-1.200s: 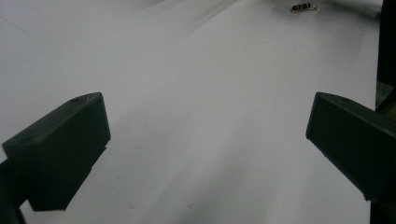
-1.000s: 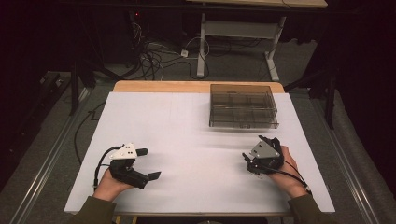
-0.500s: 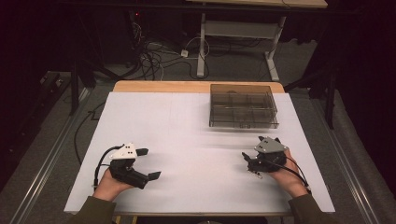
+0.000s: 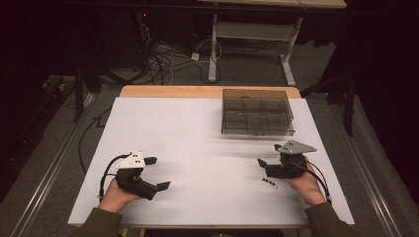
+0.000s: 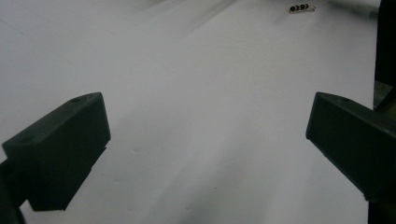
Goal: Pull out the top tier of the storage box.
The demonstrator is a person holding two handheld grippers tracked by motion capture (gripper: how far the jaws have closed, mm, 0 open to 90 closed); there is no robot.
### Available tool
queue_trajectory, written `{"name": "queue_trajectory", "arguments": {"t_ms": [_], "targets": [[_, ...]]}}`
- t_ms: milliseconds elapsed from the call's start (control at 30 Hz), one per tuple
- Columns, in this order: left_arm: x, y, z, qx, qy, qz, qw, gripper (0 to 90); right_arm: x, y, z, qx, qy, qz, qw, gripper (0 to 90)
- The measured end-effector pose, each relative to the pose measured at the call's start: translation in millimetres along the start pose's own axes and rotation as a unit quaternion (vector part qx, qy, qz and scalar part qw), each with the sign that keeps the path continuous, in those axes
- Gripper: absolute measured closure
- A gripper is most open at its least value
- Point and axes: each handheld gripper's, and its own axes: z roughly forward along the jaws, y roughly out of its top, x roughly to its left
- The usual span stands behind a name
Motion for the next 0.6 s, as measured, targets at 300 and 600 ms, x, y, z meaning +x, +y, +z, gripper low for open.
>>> {"name": "queue_trajectory", "arguments": {"t_ms": [300, 600], "targets": [[0.1, 0.0, 0.2, 0.001, -0.001, 0.0, 1.0, 0.0, -6.6, 1.4, -3.6, -0.007, 0.038, 0.04, 0.9984, 29.8], [0.3, -0.1, 0.3, 0.001, -0.001, 0.0, 1.0, 0.0, -12.6, 4.4, -9.2, -0.009, 0.061, 0.061, 0.9962, 57.7]]}}
